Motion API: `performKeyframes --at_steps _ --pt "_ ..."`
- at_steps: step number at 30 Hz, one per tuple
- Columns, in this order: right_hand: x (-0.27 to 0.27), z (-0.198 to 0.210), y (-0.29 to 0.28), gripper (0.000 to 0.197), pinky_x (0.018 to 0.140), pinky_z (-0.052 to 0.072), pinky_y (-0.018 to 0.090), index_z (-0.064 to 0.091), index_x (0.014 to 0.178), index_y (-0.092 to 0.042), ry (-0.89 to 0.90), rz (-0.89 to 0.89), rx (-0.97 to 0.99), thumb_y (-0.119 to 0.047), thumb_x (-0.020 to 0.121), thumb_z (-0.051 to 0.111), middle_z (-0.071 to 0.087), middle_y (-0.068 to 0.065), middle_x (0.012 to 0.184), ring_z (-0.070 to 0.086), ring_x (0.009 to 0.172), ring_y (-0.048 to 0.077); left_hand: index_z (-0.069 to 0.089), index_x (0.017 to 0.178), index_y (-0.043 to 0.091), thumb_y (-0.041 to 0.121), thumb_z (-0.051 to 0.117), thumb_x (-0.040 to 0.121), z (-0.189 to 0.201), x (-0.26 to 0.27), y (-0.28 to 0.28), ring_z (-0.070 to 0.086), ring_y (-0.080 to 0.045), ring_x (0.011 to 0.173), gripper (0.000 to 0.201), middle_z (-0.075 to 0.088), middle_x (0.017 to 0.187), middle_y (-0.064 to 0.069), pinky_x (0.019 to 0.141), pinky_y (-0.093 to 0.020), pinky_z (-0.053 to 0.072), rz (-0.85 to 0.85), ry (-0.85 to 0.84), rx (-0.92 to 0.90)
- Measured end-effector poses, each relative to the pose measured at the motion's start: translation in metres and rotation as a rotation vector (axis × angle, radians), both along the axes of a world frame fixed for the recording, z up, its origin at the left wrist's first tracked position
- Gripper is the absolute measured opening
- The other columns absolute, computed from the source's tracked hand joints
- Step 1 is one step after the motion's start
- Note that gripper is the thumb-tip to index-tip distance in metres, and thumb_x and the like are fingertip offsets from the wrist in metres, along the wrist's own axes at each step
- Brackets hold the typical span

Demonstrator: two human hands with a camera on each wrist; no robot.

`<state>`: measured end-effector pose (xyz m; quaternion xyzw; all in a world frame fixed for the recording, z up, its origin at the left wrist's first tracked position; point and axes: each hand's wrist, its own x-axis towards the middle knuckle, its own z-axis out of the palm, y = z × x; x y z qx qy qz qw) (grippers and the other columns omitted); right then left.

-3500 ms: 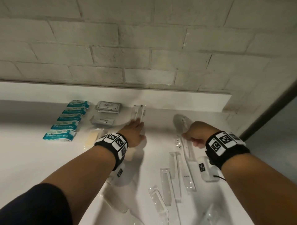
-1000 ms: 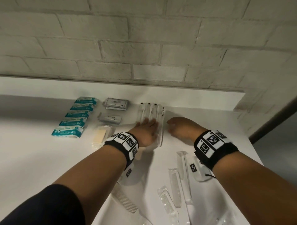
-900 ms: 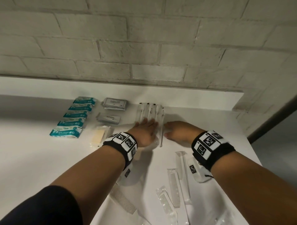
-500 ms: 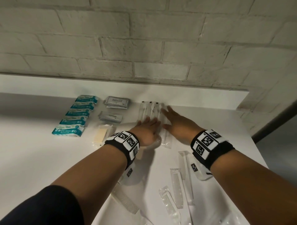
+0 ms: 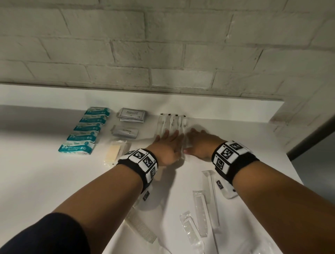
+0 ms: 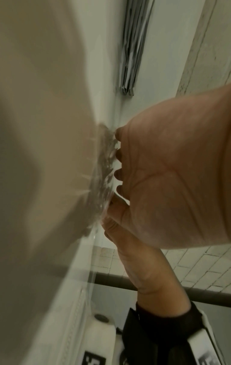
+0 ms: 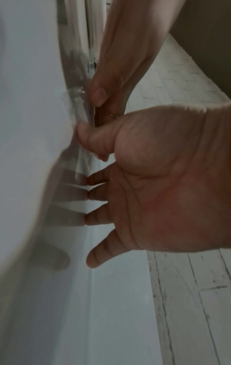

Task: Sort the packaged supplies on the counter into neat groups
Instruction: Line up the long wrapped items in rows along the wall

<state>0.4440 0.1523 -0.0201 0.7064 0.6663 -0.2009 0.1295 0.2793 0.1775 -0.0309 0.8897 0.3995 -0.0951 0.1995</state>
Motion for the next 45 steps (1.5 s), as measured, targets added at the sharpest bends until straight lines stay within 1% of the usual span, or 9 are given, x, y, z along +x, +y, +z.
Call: performKeyframes --at_steps 7,11,17,20,22,26,31,38,45 --pt "0.002 -0.004 0.011 0.073 0.121 0.006 0.044 0.009 0.153 -0.014 0.006 0.059 -0.021 -0.049 0.096 0.038 0.003 0.009 0.161 0.001 0.149 0.026 0.000 0.152 0.033 0.047 0.031 0.098 -0.004 0.000 0.004 -0.013 -0.032 0.147 0.064 -0.009 0.161 0.002 0.116 -0.053 -0.003 -0.033 0.056 0.020" --pt "0.013 0.006 -0.003 0.076 0.117 0.019 0.036 0.002 0.154 -0.018 0.102 -0.050 0.003 -0.043 0.096 0.046 0.012 0.007 0.161 0.018 0.146 0.028 0.000 0.152 0.034 0.051 0.030 0.097 -0.004 0.001 0.002 -0.015 -0.032 0.146 0.064 -0.011 0.161 0.002 0.116 -0.053 -0.004 -0.026 0.062 0.026" --pt "0.041 0.030 -0.058 0.058 0.110 0.032 0.024 0.035 0.147 -0.015 0.245 -0.126 -0.016 -0.029 0.095 0.055 0.039 0.002 0.151 0.039 0.136 0.019 0.008 0.153 0.027 0.052 0.030 0.097 0.004 0.004 -0.006 -0.014 -0.033 0.147 0.065 -0.008 0.162 -0.003 0.117 -0.055 -0.002 -0.014 0.101 0.096" --pt "0.062 0.018 -0.099 0.043 0.080 0.048 0.006 0.057 0.123 -0.018 0.540 -0.207 -0.007 -0.009 0.084 0.071 0.059 -0.006 0.122 0.057 0.119 0.015 0.015 0.152 0.026 0.050 0.034 0.097 0.005 0.005 -0.015 -0.009 -0.031 0.148 0.063 0.000 0.162 -0.003 0.118 -0.054 -0.002 0.033 0.089 0.120" --pt "0.065 0.025 -0.127 0.031 0.077 0.050 0.012 0.064 0.106 -0.025 0.547 -0.208 0.002 -0.012 0.081 0.075 0.059 -0.013 0.106 0.062 0.106 0.009 0.017 0.152 0.026 0.048 0.035 0.097 0.004 0.007 -0.023 -0.007 -0.030 0.148 0.062 0.002 0.162 -0.003 0.118 -0.053 -0.001 0.057 0.066 0.140" --pt "0.053 0.043 -0.182 0.020 0.084 0.047 0.028 0.066 0.101 -0.029 0.160 -0.096 0.000 -0.033 0.081 0.070 0.053 -0.008 0.104 0.056 0.097 0.013 0.021 0.151 0.026 0.045 0.037 0.097 0.000 0.010 -0.042 0.000 -0.032 0.148 0.060 0.006 0.162 -0.004 0.117 -0.054 0.005 0.068 0.061 0.187" --pt "0.040 0.043 -0.233 0.046 0.087 0.047 0.029 0.060 0.105 -0.032 0.129 0.033 -0.229 -0.029 0.066 0.084 0.044 -0.011 0.105 0.048 0.097 0.008 0.010 0.152 0.031 0.051 0.039 0.095 -0.007 0.006 -0.053 -0.003 -0.034 0.148 0.068 -0.002 0.162 -0.001 0.118 -0.055 0.007 0.145 0.146 0.140" --pt "0.036 0.005 -0.237 0.024 0.070 0.045 0.033 0.050 0.079 -0.029 -0.041 0.183 0.157 -0.014 0.078 0.069 0.042 -0.010 0.089 0.049 0.086 0.019 0.013 0.151 0.033 0.055 0.046 0.091 0.001 0.007 -0.054 -0.005 -0.036 0.147 0.073 -0.003 0.162 -0.002 0.116 -0.060 0.008 0.180 0.150 0.094" --pt "0.055 0.028 -0.181 0.010 0.061 0.048 0.031 0.056 0.080 -0.018 0.426 -0.457 0.414 -0.011 0.087 0.054 0.062 -0.002 0.076 0.059 0.068 0.023 0.011 0.152 0.033 0.052 0.046 0.092 0.007 0.005 -0.052 -0.002 -0.038 0.147 0.072 -0.002 0.162 -0.004 0.116 -0.059 0.011 0.130 0.157 0.078"
